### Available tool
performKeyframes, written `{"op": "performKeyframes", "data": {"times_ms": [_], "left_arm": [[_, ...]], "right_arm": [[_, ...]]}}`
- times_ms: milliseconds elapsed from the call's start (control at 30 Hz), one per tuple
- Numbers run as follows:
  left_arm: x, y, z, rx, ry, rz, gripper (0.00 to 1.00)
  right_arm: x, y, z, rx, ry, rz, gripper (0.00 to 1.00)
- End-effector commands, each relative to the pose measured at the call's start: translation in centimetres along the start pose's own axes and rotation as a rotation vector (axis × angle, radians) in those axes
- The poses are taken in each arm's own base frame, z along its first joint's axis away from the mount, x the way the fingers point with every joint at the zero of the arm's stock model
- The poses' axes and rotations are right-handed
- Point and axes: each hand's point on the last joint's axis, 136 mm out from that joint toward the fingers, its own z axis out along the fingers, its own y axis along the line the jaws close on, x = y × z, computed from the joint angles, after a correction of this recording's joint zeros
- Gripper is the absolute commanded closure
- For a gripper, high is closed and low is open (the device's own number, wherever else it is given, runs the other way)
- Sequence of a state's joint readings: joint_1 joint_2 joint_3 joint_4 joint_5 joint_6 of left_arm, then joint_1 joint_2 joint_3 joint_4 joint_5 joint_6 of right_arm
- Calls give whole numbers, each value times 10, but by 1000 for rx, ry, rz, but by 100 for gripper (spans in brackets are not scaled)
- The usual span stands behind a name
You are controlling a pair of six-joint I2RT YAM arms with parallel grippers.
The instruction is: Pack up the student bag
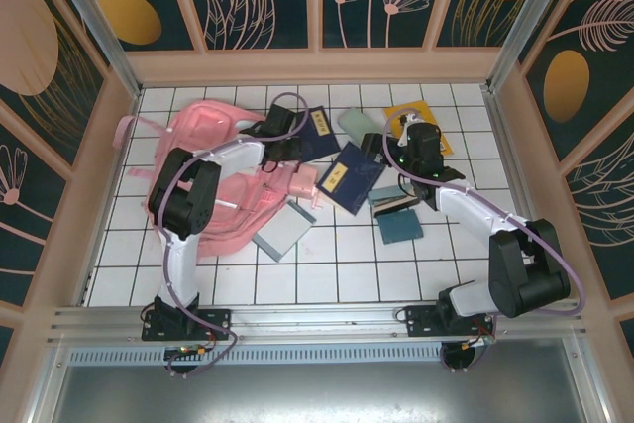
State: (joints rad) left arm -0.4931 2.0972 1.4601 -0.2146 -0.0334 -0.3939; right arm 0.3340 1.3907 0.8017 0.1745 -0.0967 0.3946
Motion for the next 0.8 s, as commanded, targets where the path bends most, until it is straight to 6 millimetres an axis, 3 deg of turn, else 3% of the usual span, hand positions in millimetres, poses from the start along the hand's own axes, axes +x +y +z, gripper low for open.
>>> {"op": "performKeyframes", "data": {"times_ms": [0,133,300,533,767], "left_arm": [[10,-33,0,72,56,64,92],[-7,-27,-27,31,-5,28,67],[-14,-8,-72,-39,-73,-51,62],[27,20,-110,-80,-64,-207,62],[81,49,-105,-173,11,-409,70]], "right_arm": [[-9,5,-1,-3,-15,-14,1],[-8,9,4,-18,7,-10,1],[-4,15,14,-48,32,-20,1],[-2,31,35,-125,67,-8,1],[2,50,59,-193,139,1,1]]}}
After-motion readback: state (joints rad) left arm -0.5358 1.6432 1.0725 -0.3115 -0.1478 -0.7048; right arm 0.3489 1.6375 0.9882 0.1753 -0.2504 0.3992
